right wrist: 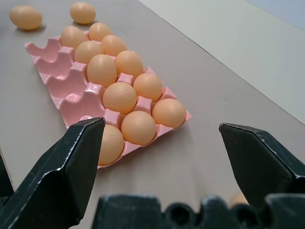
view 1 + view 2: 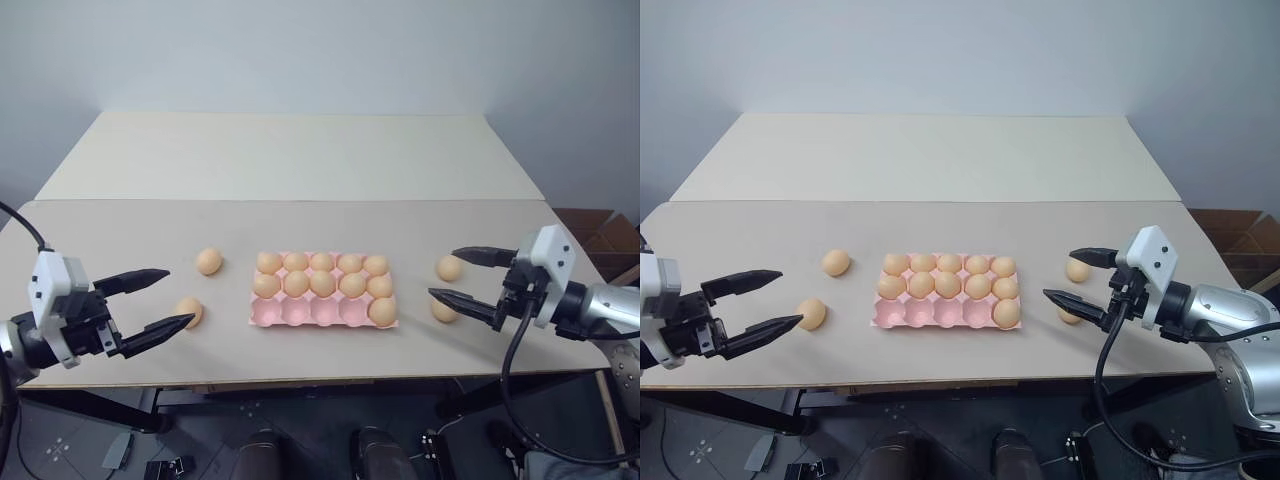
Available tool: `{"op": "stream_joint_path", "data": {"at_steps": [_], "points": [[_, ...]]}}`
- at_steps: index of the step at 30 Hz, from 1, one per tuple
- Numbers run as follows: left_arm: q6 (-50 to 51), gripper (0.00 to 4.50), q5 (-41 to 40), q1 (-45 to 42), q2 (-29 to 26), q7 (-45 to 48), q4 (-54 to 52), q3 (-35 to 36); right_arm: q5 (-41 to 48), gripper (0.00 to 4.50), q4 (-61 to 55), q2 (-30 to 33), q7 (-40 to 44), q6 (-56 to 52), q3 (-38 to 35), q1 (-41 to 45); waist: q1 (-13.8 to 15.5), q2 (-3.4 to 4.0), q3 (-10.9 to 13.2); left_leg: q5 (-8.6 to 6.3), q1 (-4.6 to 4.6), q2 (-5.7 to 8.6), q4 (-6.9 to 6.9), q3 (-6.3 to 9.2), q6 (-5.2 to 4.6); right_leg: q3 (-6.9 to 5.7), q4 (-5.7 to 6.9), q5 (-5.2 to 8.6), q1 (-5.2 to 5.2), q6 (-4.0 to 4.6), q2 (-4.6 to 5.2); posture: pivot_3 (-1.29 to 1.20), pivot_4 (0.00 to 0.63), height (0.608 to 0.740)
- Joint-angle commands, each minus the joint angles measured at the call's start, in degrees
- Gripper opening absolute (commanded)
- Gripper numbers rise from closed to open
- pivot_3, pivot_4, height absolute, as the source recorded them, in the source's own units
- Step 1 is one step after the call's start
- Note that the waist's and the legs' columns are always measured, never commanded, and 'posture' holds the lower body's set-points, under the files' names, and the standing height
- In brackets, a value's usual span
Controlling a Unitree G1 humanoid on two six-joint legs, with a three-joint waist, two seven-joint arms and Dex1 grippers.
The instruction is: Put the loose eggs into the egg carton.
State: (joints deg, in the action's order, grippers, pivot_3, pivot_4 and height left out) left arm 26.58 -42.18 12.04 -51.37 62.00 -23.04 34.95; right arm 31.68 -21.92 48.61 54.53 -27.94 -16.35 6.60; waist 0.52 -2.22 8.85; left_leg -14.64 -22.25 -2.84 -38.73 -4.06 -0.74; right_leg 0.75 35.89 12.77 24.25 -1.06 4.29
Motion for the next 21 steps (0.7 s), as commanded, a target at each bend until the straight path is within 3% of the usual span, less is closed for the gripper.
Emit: {"op": "stream_joint_path", "data": {"at_steps": [1,12,21], "points": [[0.21,4.46,-0.73,-1.35,-0.26,-1.27,-0.89,1.53,0.16,4.5,-0.65,0.52,0.16,1.36,-0.7,1.2,0.0,0.0,0.0,0.0,0.0,0.0,0.0,0.0,0.0,0.0,0.0,0.0,0.0,-0.01,0.0,0.0,0.15,0.74],[0.23,4.46,-0.8,-2.63,-0.69,-0.09,-1.41,-0.28,-0.02,4.5,-0.88,1.01,-0.92,0.4,-2.4,0.04,0.01,0.0,0.0,0.0,-0.01,0.0,0.0,0.0,0.0,0.0,-0.01,-0.01,0.0,-0.01,0.0,0.0,0.15,0.74],[0.58,4.46,-1.63,-4.98,-1.28,2.11,-0.37,-1.64,0.17,4.5,-2.07,6.11,-1.54,-4.24,-8.6,-5.03,0.15,0.0,0.0,0.0,-0.03,0.02,0.0,0.01,0.0,-0.01,-0.03,0.0,-0.01,-0.01,0.01,0.0,0.15,0.74]]}}
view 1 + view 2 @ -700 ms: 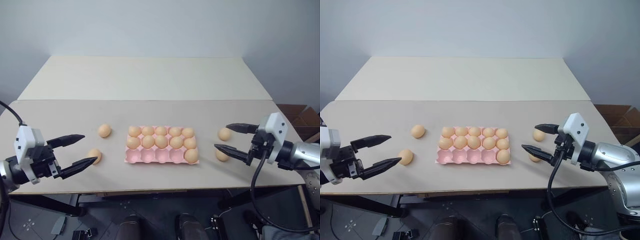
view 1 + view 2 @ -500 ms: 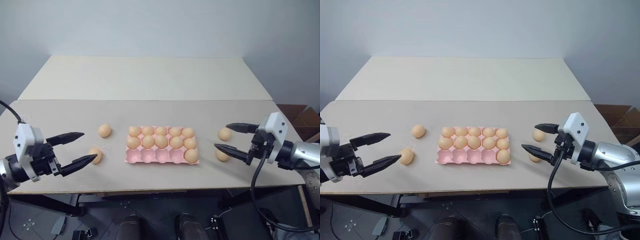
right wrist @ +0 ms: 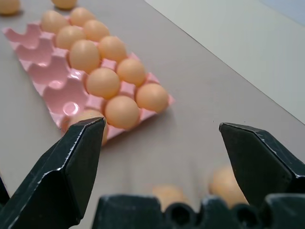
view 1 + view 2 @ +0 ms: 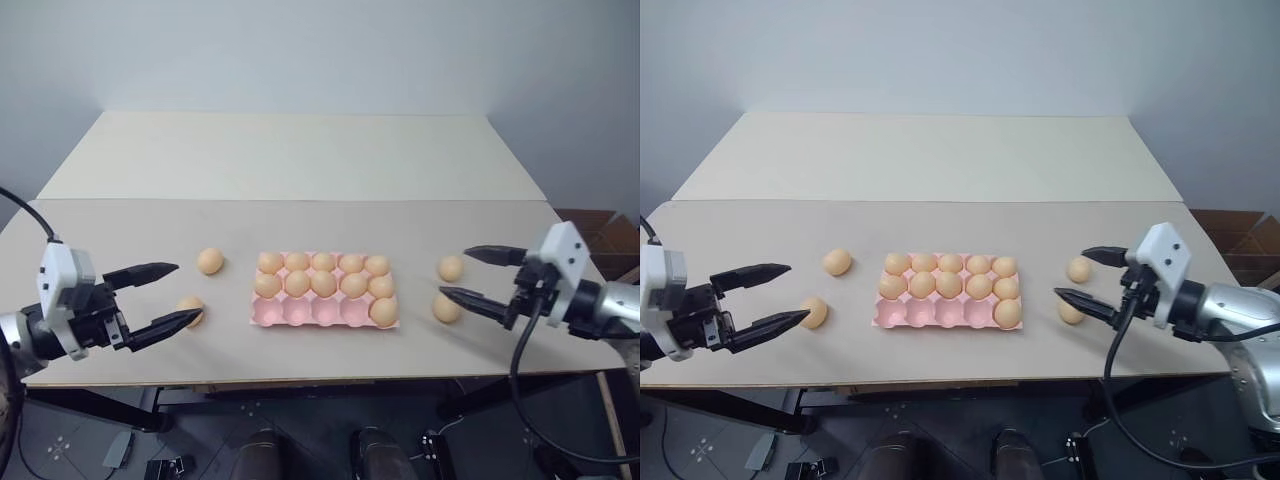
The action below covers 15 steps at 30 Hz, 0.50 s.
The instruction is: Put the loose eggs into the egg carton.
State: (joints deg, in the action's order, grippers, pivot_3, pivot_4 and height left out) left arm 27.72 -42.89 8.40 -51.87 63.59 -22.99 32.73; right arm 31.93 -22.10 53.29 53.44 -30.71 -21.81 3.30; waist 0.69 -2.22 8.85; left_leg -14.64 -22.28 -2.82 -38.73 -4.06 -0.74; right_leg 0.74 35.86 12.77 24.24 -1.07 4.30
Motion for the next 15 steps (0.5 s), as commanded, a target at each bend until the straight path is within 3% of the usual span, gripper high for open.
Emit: {"op": "stream_joint_path", "data": {"at_steps": [1,5,15], "points": [[-0.47,4.46,-1.1,-1.69,-0.66,0.63,-0.28,0.41,-0.56,4.5,-2.02,1.65,-0.93,-1.83,-3.16,-2.51,-0.03,0.0,0.0,0.0,0.0,0.0,0.0,0.0,0.0,0.0,0.0,0.0,0.0,-0.01,-0.01,0.0,0.15,0.74],[-0.5,4.46,-0.77,-3.15,-0.1,0.82,-0.29,-1.69,-2.08,4.5,-2.23,1.61,-5.87,-7.7,-0.33,-3.61,-0.23,0.0,0.0,0.0,0.03,-0.01,0.0,0.01,0.0,0.0,0.03,0.0,-0.01,0.01,-0.02,0.0,0.15,0.74],[-0.6,4.46,-0.84,-3.72,0.38,1.21,0.06,-2.28,-3.95,4.5,-1.08,-4.76,-19.38,-24.25,12.14,4.99,-0.87,0.0,0.0,0.0,-0.01,-0.02,0.02,-0.02,0.0,0.06,0.03,-0.03,0.06,0.02,-0.05,0.0,0.15,0.74]]}}
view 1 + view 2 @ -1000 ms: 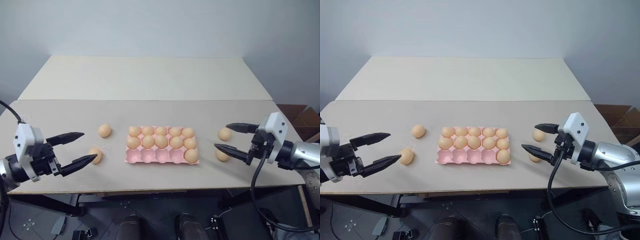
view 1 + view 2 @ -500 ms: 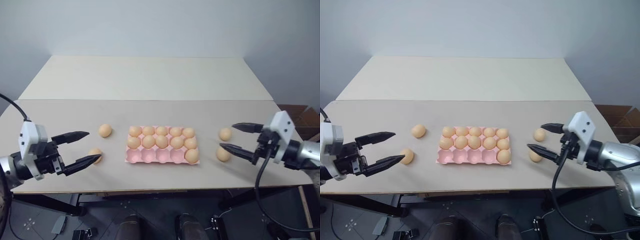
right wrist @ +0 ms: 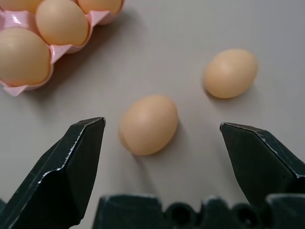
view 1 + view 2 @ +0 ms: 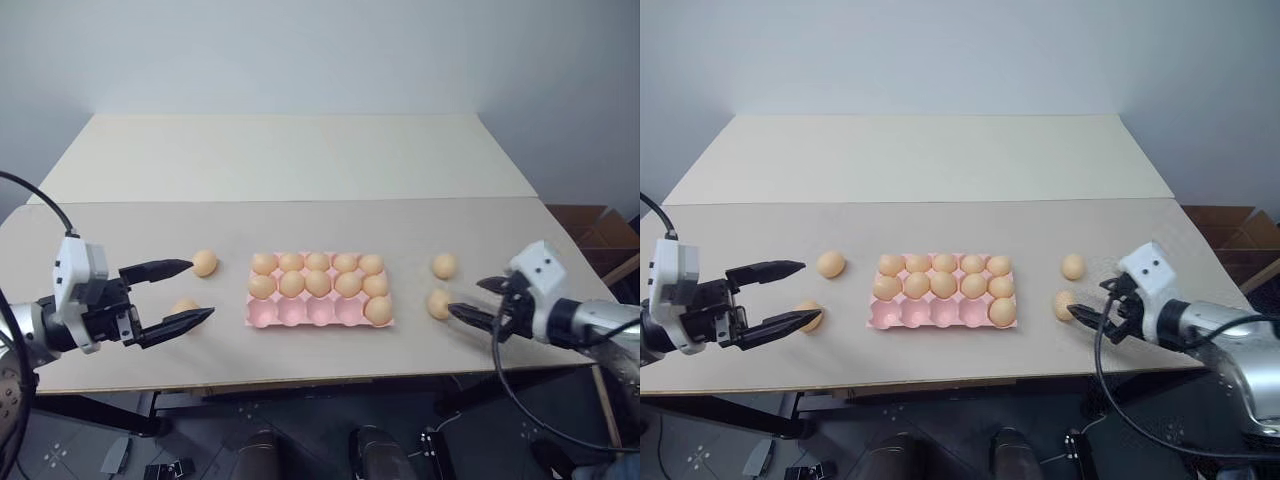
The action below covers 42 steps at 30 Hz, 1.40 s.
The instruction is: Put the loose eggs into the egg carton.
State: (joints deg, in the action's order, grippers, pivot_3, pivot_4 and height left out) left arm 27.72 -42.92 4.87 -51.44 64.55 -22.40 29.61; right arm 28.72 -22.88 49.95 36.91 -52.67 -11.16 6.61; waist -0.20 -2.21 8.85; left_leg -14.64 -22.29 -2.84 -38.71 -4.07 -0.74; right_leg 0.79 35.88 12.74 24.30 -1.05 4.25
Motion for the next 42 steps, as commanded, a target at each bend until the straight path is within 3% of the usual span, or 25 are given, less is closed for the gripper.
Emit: {"op": "stream_joint_path", "data": {"at_steps": [1,8,15,18,22,26,33,36,40,42], "points": [[-0.57,4.46,-0.8,-0.16,-0.04,0.23,-0.55,0.87,-1.03,4.5,0.19,-2.31,-3.62,-2.76,2.13,2.31,0.01,0.0,0.0,0.0,-0.01,0.01,0.01,0.0,0.0,0.0,-0.01,0.0,0.02,-0.02,0.0,0.0,0.15,0.74],[-0.85,4.46,-0.26,-0.61,0.01,-0.2,-0.34,0.42,-6.13,4.5,7.38,-7.43,-9.81,-4.74,7.44,7.43,0.03,0.0,0.0,0.0,-0.01,0.02,-0.01,-0.01,-0.01,0.0,-0.02,0.0,-0.01,-0.01,0.03,0.0,0.15,0.74],[-0.94,4.5,-0.29,0.26,-0.08,-0.62,-1.24,1.65,-4.38,2.22,-0.03,-6.9,-9.48,-7.03,5.12,8.36,0.0,0.01,0.0,0.0,-0.02,0.01,0.02,0.01,-0.01,-0.02,-0.01,-0.1,0.01,-0.18,0.0,0.0,0.15,0.74],[-0.85,4.5,-0.49,0.66,-0.06,-0.76,-1.56,1.92,-1.1,2.22,-6.24,-8.05,-9.07,-9.75,4.98,12.08,-0.53,0.02,0.01,0.0,-0.02,-0.01,0.03,0.01,0.0,-0.02,0.0,-0.1,0.03,-0.19,-0.01,0.0,0.15,0.74],[-0.84,4.5,-0.43,0.76,-0.02,-0.91,-1.66,1.69,1.25,2.22,-11.54,-12.07,-9.58,-12.15,10.6,17.09,-0.76,0.01,0.01,0.0,0.03,-0.09,0.03,0.08,0.0,-0.02,0.03,-0.09,0.03,-0.18,-0.1,0.0,0.15,0.74],[-0.79,4.5,-0.43,0.76,0.3,-1.35,-2.09,1.4,-0.44,2.22,-11.8,-16.97,-11.51,-12.28,18.48,19.38,-0.42,0.02,0.01,0.0,0.0,-0.12,0.1,0.12,0.0,-0.1,0.05,-0.1,0.05,-0.12,-0.14,0.0,0.15,0.74],[-0.99,4.5,-0.31,1.89,0.34,-1.48,-2.53,2.41,-3.09,2.22,-10.69,-18.49,-12.04,-11.43,25.46,18.74,-0.48,0.01,0.01,0.0,-0.1,0.04,0.08,0.05,0.0,-0.06,-0.11,-0.1,0.05,-0.15,0.1,0.0,0.15,0.74],[-1.06,4.5,-0.27,1.57,0.17,-1.61,-2.29,2.29,-3.48,2.95,-10.67,-19.01,-12.24,-11.69,25.6,18.71,-0.46,0.01,0.01,0.0,-0.05,0.01,0.08,0.05,0.0,-0.09,-0.02,-0.1,0.06,-0.13,0.05,0.0,0.15,0.74],[-1.03,4.5,-0.15,1.14,-0.01,-1.91,-1.94,2.42,-1.5,4.37,-13.52,-16.47,-10.04,-12.0,20.71,19.06,-0.45,0.02,0.01,0.01,-0.02,-0.02,0.08,0.09,0.0,-0.13,0.07,-0.08,0.06,-0.11,0.0,0.0,0.15,0.74],[-1.22,4.5,-0.05,1.42,-0.09,-1.44,-1.75,2.44,-0.42,4.47,-15.07,-13.98,-8.32,-11.71,17.87,18.59,-0.42,0.02,0.01,0.01,-0.03,-0.02,0.08,0.08,0.0,-0.12,0.06,-0.08,0.06,-0.11,0.02,0.0,0.15,0.74]]}}
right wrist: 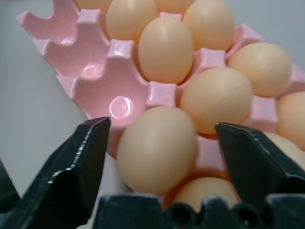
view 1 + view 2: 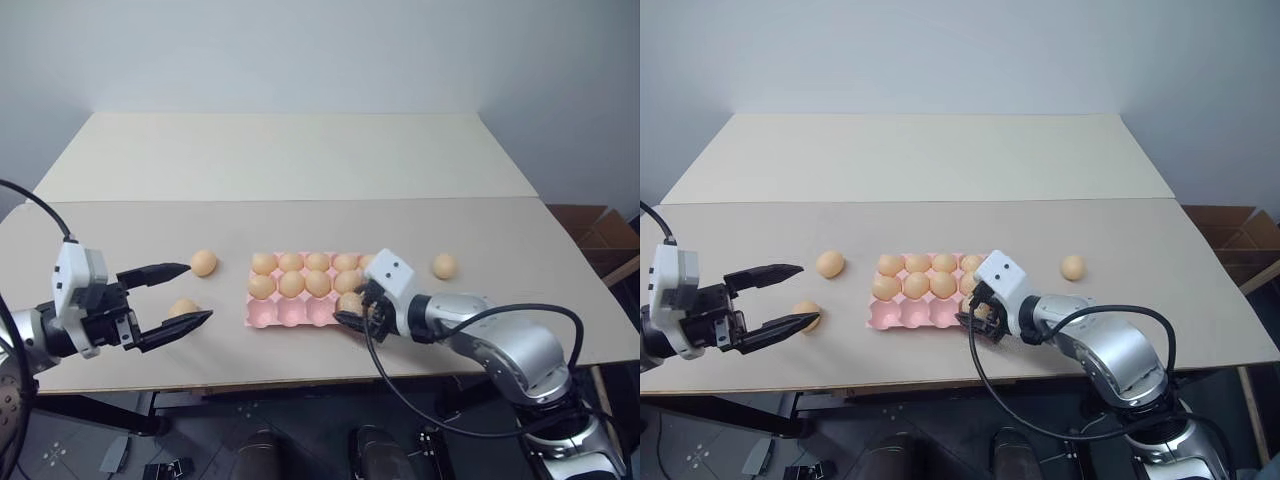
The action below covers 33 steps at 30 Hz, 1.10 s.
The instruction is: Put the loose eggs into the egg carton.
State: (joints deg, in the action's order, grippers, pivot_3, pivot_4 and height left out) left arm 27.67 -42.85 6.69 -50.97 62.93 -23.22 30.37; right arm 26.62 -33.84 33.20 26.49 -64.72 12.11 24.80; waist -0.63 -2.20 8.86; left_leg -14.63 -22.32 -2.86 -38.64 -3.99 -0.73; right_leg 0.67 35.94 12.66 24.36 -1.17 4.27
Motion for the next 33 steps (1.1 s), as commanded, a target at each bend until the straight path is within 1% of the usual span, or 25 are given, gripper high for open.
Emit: {"op": "stream_joint_path", "data": {"at_steps": [1,2,5,7,9,12,14,17,18,25,26,29,31,33], "points": [[-1.33,4.5,0.01,-0.25,-0.53,0.33,-0.83,1.63,2.22,4.47,-4.8,4.46,3.44,0.91,-7.07,-0.01,0.02,0.0,0.0,0.0,-0.01,0.0,0.0,0.0,0.0,0.0,-0.03,0.0,-0.01,-0.01,0.01,0.0,0.15,0.74],[-1.43,4.5,0.12,-0.17,-0.49,0.42,-0.76,1.6,2.68,4.47,-5.27,5.67,4.36,1.33,-8.23,-0.32,0.04,0.0,0.0,0.0,-0.02,0.01,0.01,-0.01,0.0,0.0,-0.06,0.0,-0.01,-0.02,0.02,0.0,0.15,0.74],[-1.57,4.5,0.0,-0.26,-0.22,0.8,0.67,1.8,5.72,4.47,-4.79,10.26,10.17,5.16,-16.77,-2.49,0.09,0.0,0.0,-0.01,-0.05,0.02,0.01,-0.01,0.0,0.0,-0.12,0.0,-0.01,-0.03,0.03,0.0,0.15,0.74],[-3.03,4.5,-0.47,-0.2,0.58,2.38,2.24,2.46,7.51,4.47,-1.94,12.49,17.6,12.77,-23.91,-6.92,0.24,-0.01,0.0,-0.01,-0.04,0.03,0.03,-0.01,0.0,-0.02,-0.15,0.01,-0.02,-0.06,0.02,0.0,0.15,0.74],[-3.17,4.5,-1.17,0.51,1.1,3.07,2.95,3.11,7.64,4.47,1.41,14.17,25.0,21.17,-29.21,-12.29,0.4,-0.01,0.0,-0.01,-0.01,0.02,0.06,0.01,-0.01,-0.04,-0.17,0.03,-0.07,-0.08,0.01,0.0,0.15,0.74],[-3.55,4.5,0.29,3.44,1.65,3.53,3.29,4.14,7.25,4.47,6.49,16.53,34.19,29.76,-34.53,-19.82,0.48,-0.01,0.0,-0.01,0.01,0.02,0.06,0.0,-0.01,-0.03,-0.16,0.03,-0.1,-0.1,0.01,0.0,0.15,0.74],[-3.97,4.5,0.87,4.93,1.66,3.79,3.51,4.53,6.5,4.47,8.63,17.55,36.61,33.09,-35.55,-22.46,0.37,-0.01,0.0,-0.01,0.04,0.02,0.06,-0.02,-0.01,0.0,-0.15,0.04,-0.11,-0.1,0.02,0.0,0.15,0.74],[-4.13,4.5,0.64,5.34,1.59,3.64,3.45,4.64,5.19,4.47,10.44,17.75,35.47,34.8,-34.66,-22.98,-0.05,-0.01,0.0,0.0,0.13,-0.02,0.01,-0.06,-0.01,0.06,-0.08,0.19,-0.12,0.02,0.0,0.0,0.15,0.74],[-4.1,4.5,0.58,5.06,1.62,3.38,3.42,4.49,4.65,4.47,11.04,17.55,34.37,34.87,-33.93,-22.48,-0.07,-0.01,0.0,0.0,0.16,-0.04,-0.03,-0.06,0.0,0.06,-0.05,0.37,-0.13,-0.1,-0.01,0.0,0.15,0.74],[-4.52,4.5,0.18,2.14,2.59,1.43,3.05,2.74,3.28,4.47,13.26,16.33,30.5,35.39,-31.06,-19.69,0.04,-0.01,0.0,0.0,0.15,-0.02,-0.02,-0.09,0.01,0.11,-0.01,0.34,-0.11,-0.04,0.0,0.0,0.15,0.74],[-4.7,4.5,0.4,1.56,2.65,1.33,3.1,2.2,2.75,4.47,13.83,16.2,29.45,35.01,-30.16,-18.77,0.05,-0.01,0.0,0.0,0.13,0.0,-0.02,-0.09,0.01,0.11,-0.02,0.17,-0.11,0.15,0.01,0.0,0.15,0.74],[-5.07,4.5,0.9,-1.19,2.76,1.21,3.75,0.27,-3.03,4.47,17.77,14.45,21.53,32.07,-24.29,-12.61,-0.12,-0.01,0.0,0.0,0.1,0.02,-0.02,-0.12,0.01,0.13,-0.07,0.07,-0.1,0.13,0.02,0.0,0.15,0.74],[-5.17,4.5,1.02,-2.99,2.67,1.44,4.29,-0.89,-7.77,4.47,22.22,12.13,13.98,26.92,-19.98,-6.71,-0.27,-0.01,0.0,0.01,0.13,0.02,-0.05,-0.16,0.01,0.16,-0.05,0.07,-0.1,0.19,0.02,0.0,0.15,0.74],[-5.26,4.5,1.32,-4.25,2.69,1.51,4.82,-1.78,-11.35,4.47,26.93,9.32,7.61,22.62,-17.46,-1.82,-0.23,0.0,0.0,0.02,0.13,0.02,-0.07,-0.16,0.02,0.17,-0.02,0.06,-0.07,0.27,-0.01,0.0,0.15,0.74]]}}
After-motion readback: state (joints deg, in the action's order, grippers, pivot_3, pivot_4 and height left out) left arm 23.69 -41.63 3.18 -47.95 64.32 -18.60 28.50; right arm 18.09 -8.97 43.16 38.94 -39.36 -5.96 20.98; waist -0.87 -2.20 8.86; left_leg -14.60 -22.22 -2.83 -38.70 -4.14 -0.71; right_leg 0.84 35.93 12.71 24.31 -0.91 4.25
